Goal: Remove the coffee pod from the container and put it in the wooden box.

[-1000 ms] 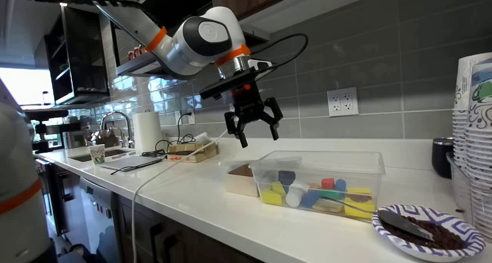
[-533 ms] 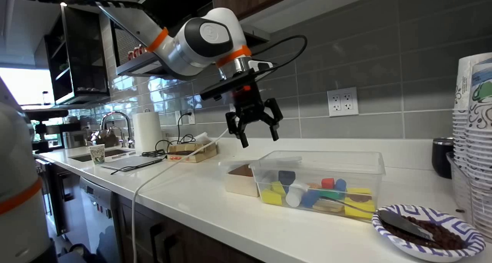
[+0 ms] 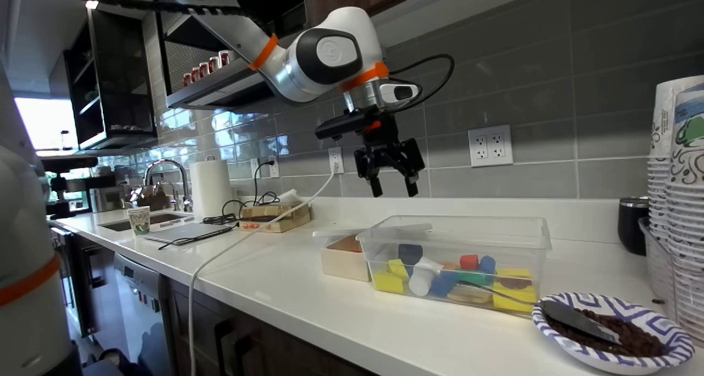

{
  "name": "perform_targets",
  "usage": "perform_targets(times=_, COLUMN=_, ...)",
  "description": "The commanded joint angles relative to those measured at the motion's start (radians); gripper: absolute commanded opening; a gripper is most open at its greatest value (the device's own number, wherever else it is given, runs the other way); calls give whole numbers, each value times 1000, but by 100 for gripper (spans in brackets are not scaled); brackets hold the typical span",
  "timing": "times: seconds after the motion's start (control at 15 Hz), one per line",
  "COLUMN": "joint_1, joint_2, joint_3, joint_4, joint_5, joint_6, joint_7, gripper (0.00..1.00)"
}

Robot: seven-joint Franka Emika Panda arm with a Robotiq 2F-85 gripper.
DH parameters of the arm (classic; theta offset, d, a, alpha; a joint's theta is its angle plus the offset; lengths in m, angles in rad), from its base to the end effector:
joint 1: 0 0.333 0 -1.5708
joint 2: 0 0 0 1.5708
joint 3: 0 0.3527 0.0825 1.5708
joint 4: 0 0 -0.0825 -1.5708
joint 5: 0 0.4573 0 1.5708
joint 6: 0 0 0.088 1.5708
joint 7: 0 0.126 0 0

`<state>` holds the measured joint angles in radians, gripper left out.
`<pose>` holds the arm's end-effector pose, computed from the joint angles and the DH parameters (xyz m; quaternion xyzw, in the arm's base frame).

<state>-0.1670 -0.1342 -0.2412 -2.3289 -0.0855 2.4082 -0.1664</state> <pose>0.5194 -0.2270 0.3867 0.9901 -0.0921 0.0962 0.0449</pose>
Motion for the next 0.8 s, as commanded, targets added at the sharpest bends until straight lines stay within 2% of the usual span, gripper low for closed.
perform_targets(times=0.0, joint_1=-22, joint_2=152, joint_3=-1, joint_4=150, joint_5=58, joint_6=-24, joint_7=59, gripper=100)
perform_targets(times=0.4, joint_1=-53, joint_2=365, joint_3=4, joint_4=318, joint_5=64, joint_6=-117, joint_7=102, gripper=100)
perform_targets(times=0.73, joint_1=-66, joint_2=491, joint_3=15, joint_4=416, joint_5=67, joint_6=-204, joint_7=118, gripper=100)
